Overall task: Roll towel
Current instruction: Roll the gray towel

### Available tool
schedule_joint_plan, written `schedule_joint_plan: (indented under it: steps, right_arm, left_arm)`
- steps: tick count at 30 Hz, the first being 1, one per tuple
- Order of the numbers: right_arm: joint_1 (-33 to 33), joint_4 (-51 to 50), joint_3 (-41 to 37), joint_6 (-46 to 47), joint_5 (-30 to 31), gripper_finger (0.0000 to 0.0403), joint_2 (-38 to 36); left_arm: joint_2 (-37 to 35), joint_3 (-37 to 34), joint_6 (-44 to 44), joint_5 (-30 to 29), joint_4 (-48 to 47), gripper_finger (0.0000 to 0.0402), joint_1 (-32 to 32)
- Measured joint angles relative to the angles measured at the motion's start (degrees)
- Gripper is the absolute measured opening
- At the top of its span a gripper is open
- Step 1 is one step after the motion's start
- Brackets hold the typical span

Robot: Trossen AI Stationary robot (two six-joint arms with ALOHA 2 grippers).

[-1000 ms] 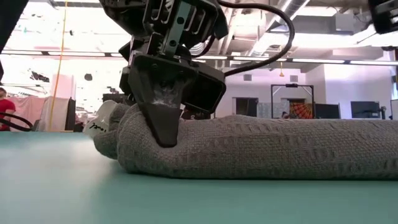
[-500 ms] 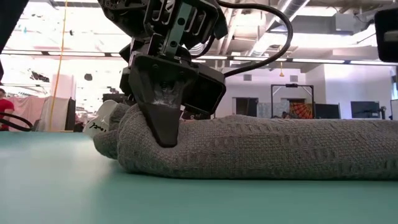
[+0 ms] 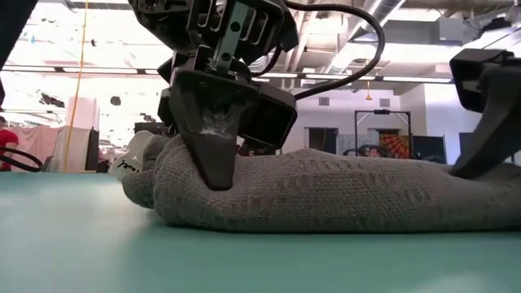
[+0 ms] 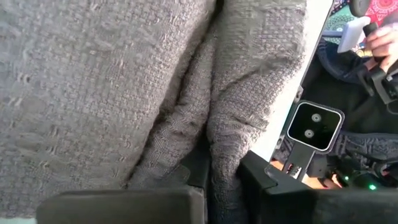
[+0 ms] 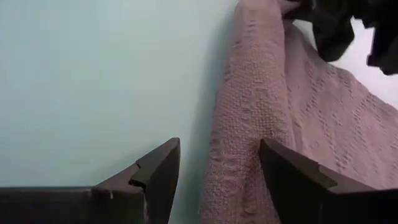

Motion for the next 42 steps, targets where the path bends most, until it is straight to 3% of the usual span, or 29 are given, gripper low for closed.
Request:
schedule_joint_plan:
  steps: [5, 8, 15, 25, 31, 36, 39, 42]
  right_arm:
    - [-1.7, -6.36, 0.02, 5.89, -0.17, 0.0222, -0.05]
    - [-2.83, -8.59, -0.09, 10.56, -1.83, 0.0187, -0.19]
    - [-3.05, -9.76, -0.2, 18.09, -5.32, 0.0025, -0.24]
    - [-2.04, -7.69, -0.09, 36.65, -20.54, 0.0022, -0.78]
    - [0.25, -9.08, -0.51, 44.38, -25.72, 0.0022, -6.89]
    - [1.8, -11.41, -0.59, 51.86, -26.15, 0.0022, -10.75]
    - [2.05, -13.64, -0.56, 55.93, -25.14, 0.0022, -10.69]
    - [2.0, -13.76, -0.55, 57.87, -24.93, 0.0022, -10.21]
  left_arm:
    - [0.0, 0.0, 2.11, -0.1, 1.03, 0.0068, -0.04]
    - [0.0, 0.0, 3.17, 0.3, 1.03, 0.0096, 0.11]
    - [0.0, 0.0, 5.1, 4.49, 1.03, 0.014, 1.35]
    - [-3.15, 0.0, 10.47, 6.21, -1.67, 0.0151, 3.16]
    - [-8.46, -0.02, 16.43, -1.51, -2.26, 0.0151, 3.26]
    - [-9.93, -0.02, 24.0, -13.6, 12.88, 0.015, -0.65]
    - [-8.12, 0.09, 27.88, -16.89, 25.03, 0.0141, -4.07]
    - [-6.57, 0.0, 31.28, -20.29, 27.88, 0.0128, -6.99]
